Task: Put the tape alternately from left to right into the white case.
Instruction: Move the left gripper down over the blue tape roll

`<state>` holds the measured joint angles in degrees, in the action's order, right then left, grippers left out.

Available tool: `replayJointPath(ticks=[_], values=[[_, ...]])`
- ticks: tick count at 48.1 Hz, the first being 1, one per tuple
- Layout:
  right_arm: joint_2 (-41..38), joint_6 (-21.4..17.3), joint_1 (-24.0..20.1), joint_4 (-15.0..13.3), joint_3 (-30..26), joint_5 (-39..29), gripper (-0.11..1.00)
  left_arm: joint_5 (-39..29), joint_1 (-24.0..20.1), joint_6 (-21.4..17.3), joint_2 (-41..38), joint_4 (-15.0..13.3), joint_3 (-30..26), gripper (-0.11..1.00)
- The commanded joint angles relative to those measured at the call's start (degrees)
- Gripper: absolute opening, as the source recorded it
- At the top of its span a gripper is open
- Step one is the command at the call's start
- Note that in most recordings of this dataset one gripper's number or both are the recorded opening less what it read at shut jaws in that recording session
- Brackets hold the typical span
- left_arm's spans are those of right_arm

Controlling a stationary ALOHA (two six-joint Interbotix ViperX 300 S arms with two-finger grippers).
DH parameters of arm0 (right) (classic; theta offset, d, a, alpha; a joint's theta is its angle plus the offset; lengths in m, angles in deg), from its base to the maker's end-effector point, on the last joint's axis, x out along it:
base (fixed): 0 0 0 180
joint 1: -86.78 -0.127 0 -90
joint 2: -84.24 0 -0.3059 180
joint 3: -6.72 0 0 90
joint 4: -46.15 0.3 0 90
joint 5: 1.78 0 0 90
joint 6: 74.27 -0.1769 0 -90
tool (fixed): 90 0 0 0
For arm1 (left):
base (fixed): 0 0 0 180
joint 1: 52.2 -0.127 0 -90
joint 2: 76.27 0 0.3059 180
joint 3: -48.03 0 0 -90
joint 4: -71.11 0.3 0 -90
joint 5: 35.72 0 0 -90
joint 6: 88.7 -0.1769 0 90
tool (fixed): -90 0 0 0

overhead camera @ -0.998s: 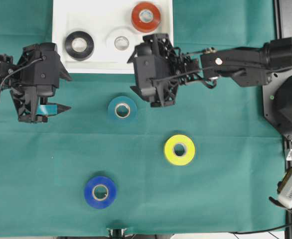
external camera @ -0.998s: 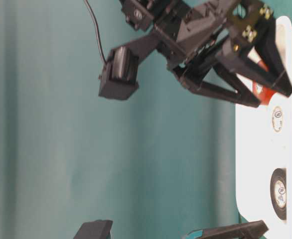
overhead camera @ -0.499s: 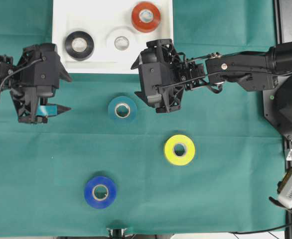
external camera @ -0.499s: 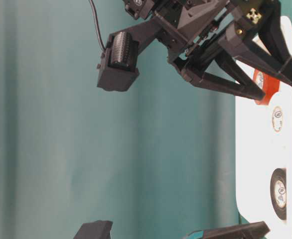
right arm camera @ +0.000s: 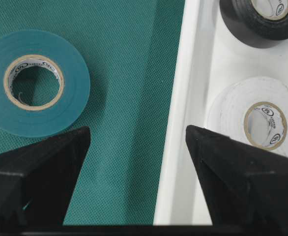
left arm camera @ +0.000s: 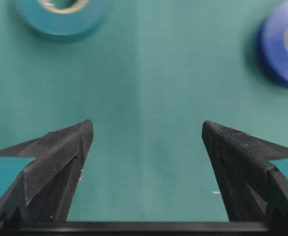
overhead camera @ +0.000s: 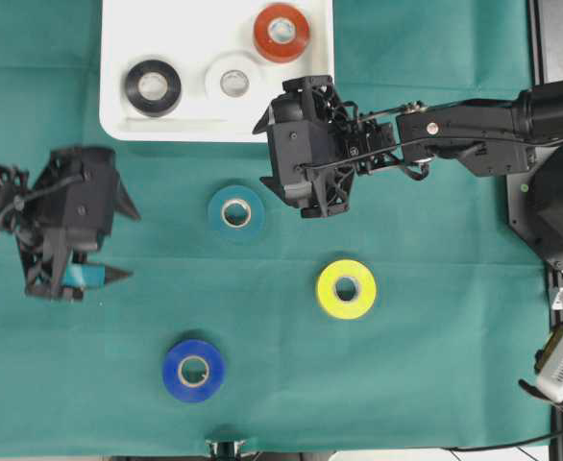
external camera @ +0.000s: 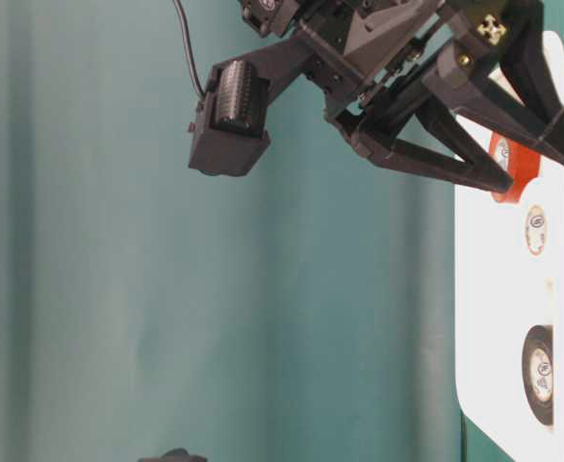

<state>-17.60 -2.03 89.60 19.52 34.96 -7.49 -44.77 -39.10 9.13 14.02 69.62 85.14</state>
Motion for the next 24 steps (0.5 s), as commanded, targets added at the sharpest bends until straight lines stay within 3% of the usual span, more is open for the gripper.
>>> replayJointPath(ticks=[1, 24], values=[[1.67, -0.18, 0.00, -0.09, -0.44, 0.44, 0.89, 0.53, 2.29, 2.11, -0.53, -0.09, -2.02, 0.99], [1.67, -0.18, 0.00, -0.09, 0.44, 0.44, 0.89, 0.26, 11.07, 13.45, -7.12, -0.09, -6.33, 0.99]])
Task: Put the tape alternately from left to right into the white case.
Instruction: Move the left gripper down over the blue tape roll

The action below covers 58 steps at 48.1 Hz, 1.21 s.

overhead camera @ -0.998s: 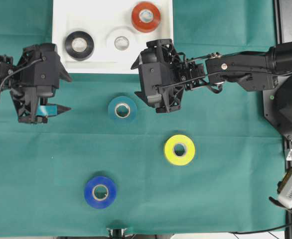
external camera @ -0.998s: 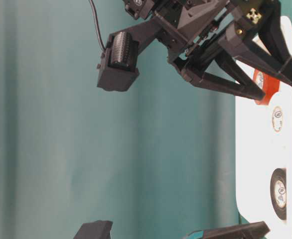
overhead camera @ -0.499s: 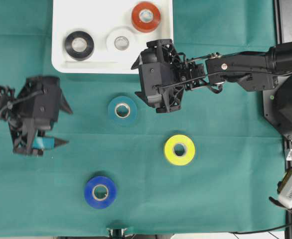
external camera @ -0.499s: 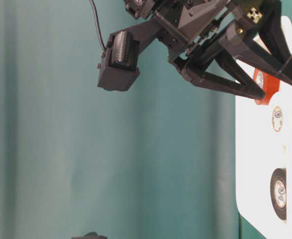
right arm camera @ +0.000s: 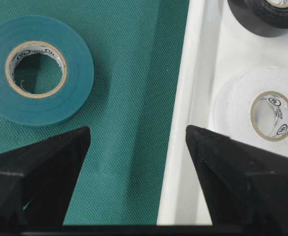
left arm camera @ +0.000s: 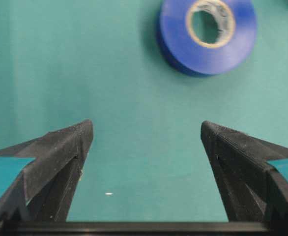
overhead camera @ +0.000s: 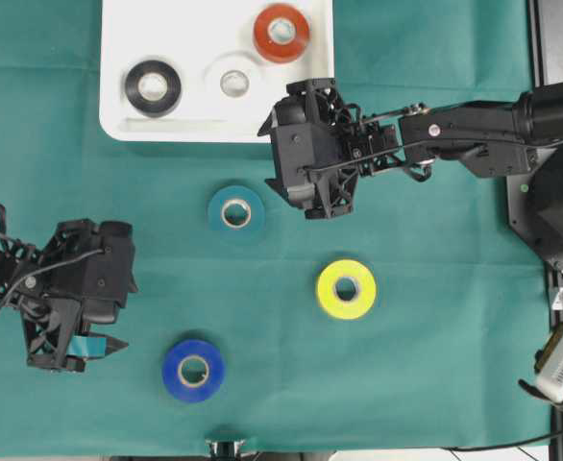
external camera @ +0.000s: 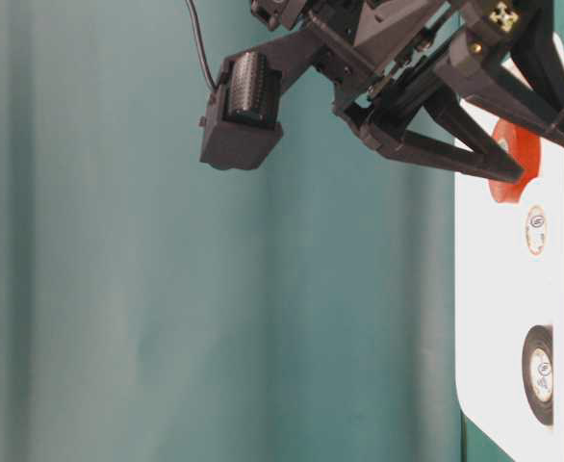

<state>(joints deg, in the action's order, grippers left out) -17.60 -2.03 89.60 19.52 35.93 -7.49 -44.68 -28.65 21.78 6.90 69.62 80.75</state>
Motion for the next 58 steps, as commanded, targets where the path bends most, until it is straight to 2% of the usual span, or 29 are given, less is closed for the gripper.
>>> replayJointPath(ticks=[1, 8, 25, 34, 49, 58], values=[[1.67, -0.18, 0.00, -0.09, -0.44, 0.44, 0.89, 0.18, 0.70, 1.05, -0.26, -0.09, -2.20, 0.99], [1.67, -0.09, -0.09, -0.09, -0.44, 0.62, 0.89, 0.26, 0.79, 3.16, -1.93, -0.18, -4.04, 0.99], [1.67, -0.09, -0.09, -0.09, -0.44, 0.70, 0.89, -0.18, 0.18, 18.46, -8.79, -0.18, -10.81, 0.99], [1.67, -0.09, 0.00, -0.09, -0.44, 0.79, 0.89, -2.02, 0.18, 23.29, -11.07, -0.18, -14.15, 0.99], [1.67, -0.09, 0.00, -0.09, -0.44, 0.79, 0.89, -7.91, 0.18, 24.43, -15.12, 0.00, -18.54, 0.99], [1.67, -0.09, -0.09, -0.09, -0.35, 0.79, 0.89, -8.53, 0.09, 24.35, -18.37, 0.09, -21.01, 0.99]])
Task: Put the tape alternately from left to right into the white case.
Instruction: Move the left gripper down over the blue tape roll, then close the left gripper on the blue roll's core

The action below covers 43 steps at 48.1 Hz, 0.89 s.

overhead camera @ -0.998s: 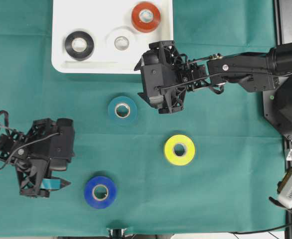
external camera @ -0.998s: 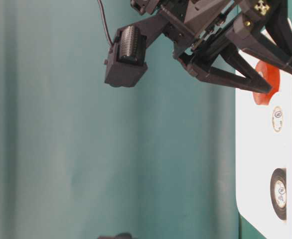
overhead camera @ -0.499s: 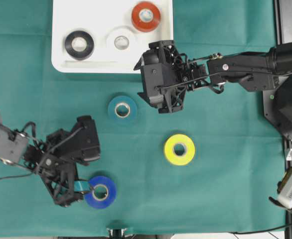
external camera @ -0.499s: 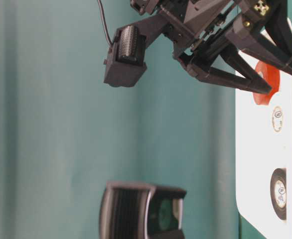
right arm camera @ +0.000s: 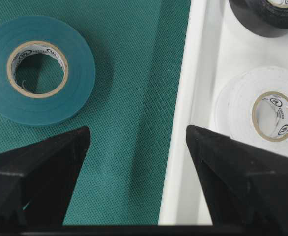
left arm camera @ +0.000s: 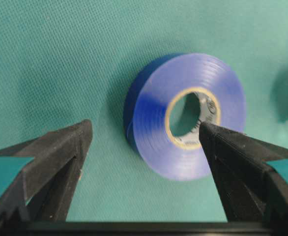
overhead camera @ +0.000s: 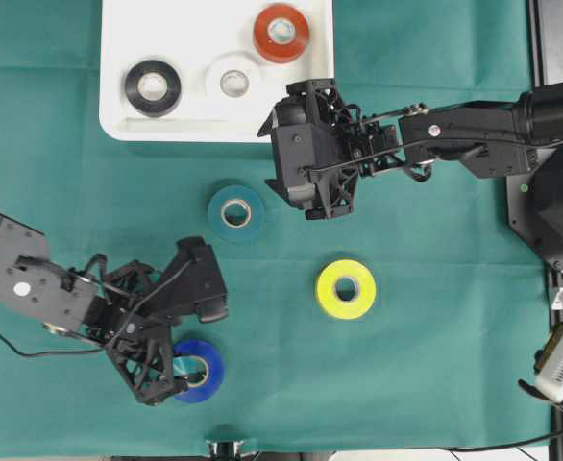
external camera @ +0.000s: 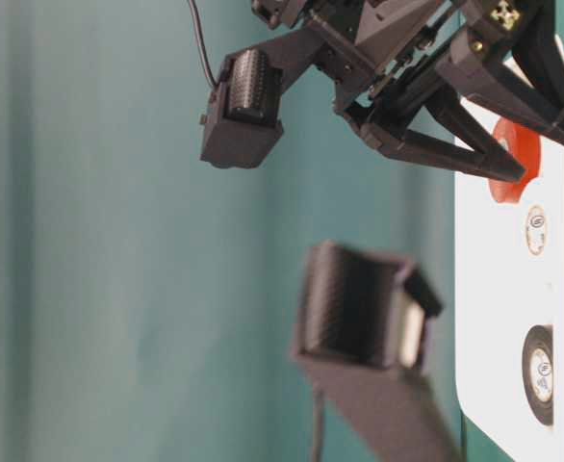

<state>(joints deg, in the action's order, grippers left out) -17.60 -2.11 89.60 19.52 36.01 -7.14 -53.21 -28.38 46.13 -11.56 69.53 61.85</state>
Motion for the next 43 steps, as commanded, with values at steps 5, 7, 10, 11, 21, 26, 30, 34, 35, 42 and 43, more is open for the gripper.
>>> replayJointPath(ticks=[5, 7, 10, 11, 21, 26, 30, 34, 35, 42, 43], values=[[1.67, 0.00, -0.09, -0.09, -0.44, 0.44, 0.89, -0.26, -0.09, -0.26, -1.14, 0.18, -3.25, 0.99], [1.67, 0.00, -0.09, -0.09, -0.44, 0.44, 0.89, -0.53, -0.09, -0.26, -1.41, 0.26, -3.43, 0.99], [1.67, 0.00, -0.18, -0.09, -0.44, 0.44, 0.89, -0.97, -0.09, -0.26, -1.76, 0.18, -3.69, 0.99], [1.67, 0.00, -0.18, -0.09, -0.44, 0.44, 0.89, -1.32, -0.09, -0.18, -1.93, 0.18, -3.69, 0.99], [1.67, 0.00, -0.18, -0.09, -0.35, 0.44, 0.89, -3.34, -0.09, -0.09, -2.64, 0.26, -3.96, 0.99], [1.67, 0.00, -0.26, -0.09, -0.35, 0.44, 0.89, -3.69, -0.09, -0.18, -2.55, 0.18, -4.04, 0.98], [1.67, 0.00, -0.18, -0.09, -0.35, 0.44, 0.89, -4.57, -0.09, -0.18, -2.72, 0.18, -4.04, 0.95], [1.67, 0.00, -0.26, -0.09, -0.35, 0.35, 0.89, -5.10, 0.26, -0.18, -2.81, 0.18, -4.13, 0.81], [1.67, 0.00, -0.18, -0.09, -0.35, 0.44, 0.89, -5.10, 0.26, -0.18, -2.81, 0.18, -4.04, 0.75], [1.67, 0.00, -0.18, -0.09, -0.35, 0.44, 0.89, -5.19, 0.53, -0.44, -2.37, 0.18, -4.31, 0.35], [1.67, 0.00, -0.18, -0.09, -0.35, 0.44, 0.89, -5.19, 0.53, -0.44, -2.37, 0.26, -4.22, 0.29]])
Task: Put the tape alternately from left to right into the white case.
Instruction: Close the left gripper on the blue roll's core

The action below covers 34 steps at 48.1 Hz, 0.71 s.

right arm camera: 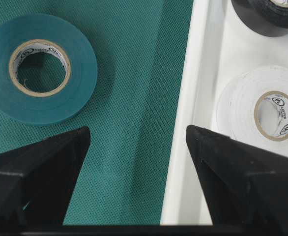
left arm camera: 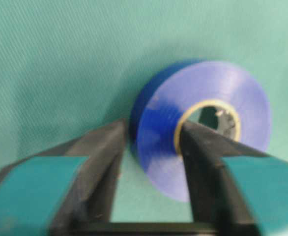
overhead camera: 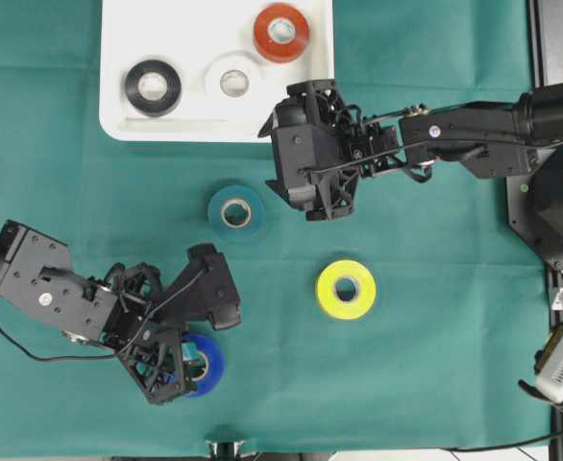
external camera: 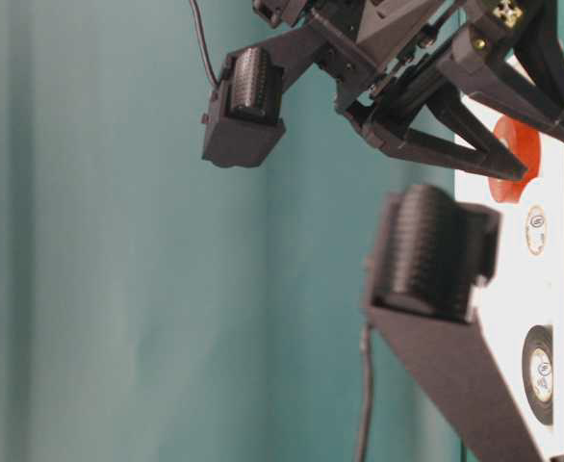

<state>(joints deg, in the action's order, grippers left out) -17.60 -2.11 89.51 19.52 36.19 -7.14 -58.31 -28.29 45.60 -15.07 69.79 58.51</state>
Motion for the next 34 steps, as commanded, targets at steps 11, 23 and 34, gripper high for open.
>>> replayJointPath(ticks=[11, 23, 34], values=[[1.67, 0.00, -0.09, -0.09, -0.53, 0.53, 0.89, -0.09, 0.44, -0.18, 2.02, -0.09, -0.70, 0.27], [1.67, 0.00, -0.09, -0.09, -0.44, 0.53, 0.89, -0.18, 0.44, -0.79, 3.25, 0.00, -0.35, 0.27], [1.67, 0.00, -0.18, -0.09, -0.44, 0.53, 0.89, -0.18, 0.44, -3.25, 9.23, 0.00, 2.37, 0.27]])
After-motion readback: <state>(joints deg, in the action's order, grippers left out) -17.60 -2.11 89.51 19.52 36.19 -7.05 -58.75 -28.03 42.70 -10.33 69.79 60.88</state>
